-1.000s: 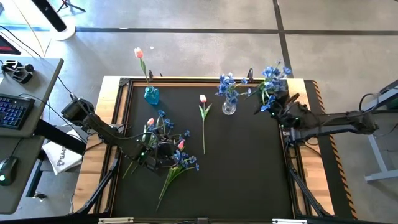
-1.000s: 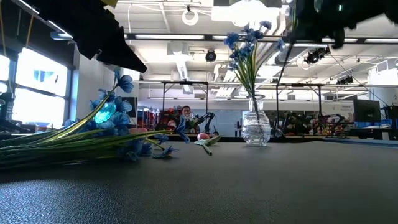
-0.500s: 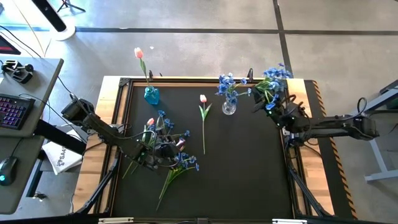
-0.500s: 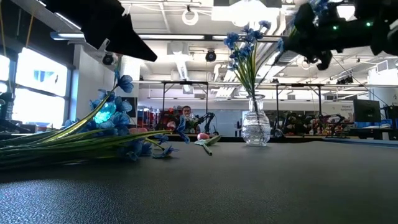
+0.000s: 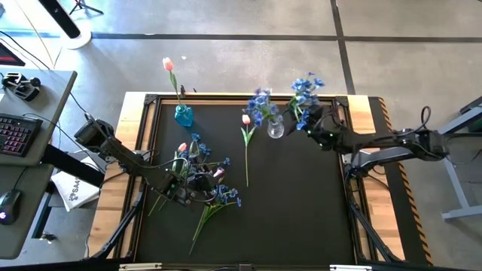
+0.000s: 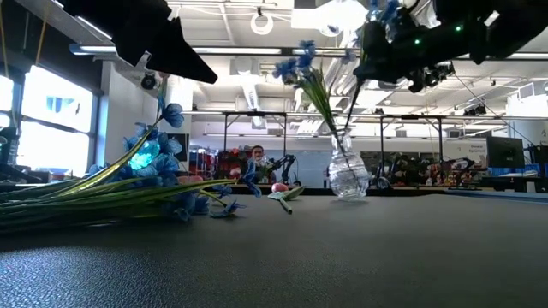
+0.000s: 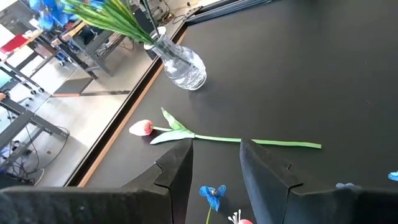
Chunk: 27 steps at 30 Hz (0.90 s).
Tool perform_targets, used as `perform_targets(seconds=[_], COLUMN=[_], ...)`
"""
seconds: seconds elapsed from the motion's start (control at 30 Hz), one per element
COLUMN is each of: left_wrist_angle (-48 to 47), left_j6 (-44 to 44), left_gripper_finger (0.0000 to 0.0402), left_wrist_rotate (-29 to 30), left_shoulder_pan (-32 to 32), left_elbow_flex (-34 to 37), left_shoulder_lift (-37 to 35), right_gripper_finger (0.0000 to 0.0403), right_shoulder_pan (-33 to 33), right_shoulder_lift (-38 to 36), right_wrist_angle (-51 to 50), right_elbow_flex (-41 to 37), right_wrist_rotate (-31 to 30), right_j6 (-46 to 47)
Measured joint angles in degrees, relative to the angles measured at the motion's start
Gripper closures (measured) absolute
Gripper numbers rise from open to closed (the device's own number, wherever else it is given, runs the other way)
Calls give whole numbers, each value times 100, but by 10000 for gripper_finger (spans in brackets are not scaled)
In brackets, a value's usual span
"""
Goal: Sort flowers into vase by color
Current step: Put the blue flowers into the transparent vase
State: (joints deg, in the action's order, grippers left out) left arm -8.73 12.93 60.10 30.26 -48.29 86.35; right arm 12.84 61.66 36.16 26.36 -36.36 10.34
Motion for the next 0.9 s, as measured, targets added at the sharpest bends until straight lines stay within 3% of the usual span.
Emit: perform_targets(seconds=[0.27,0.53,0.9], left_wrist_angle=[0,2,15], left_j6=[32,40,46], left_gripper_finger=[279,279,279], left_wrist_rotate=[0,0,-1], left_shoulder_pan=[0,0,0], left_elbow_flex=[0,0,0], left_shoulder_lift=[0,0,0], right_gripper_finger=[398,398,367], right_shoulder_pan=[-13,-13,-11], right_shoulder_lift=[-14,-14,235], right_wrist_angle=[-814,-2705,-3123], right_elbow_flex=[418,1030,1033], right_wrist_rotate=[-2,62,65], right_j6=[-16,414,858])
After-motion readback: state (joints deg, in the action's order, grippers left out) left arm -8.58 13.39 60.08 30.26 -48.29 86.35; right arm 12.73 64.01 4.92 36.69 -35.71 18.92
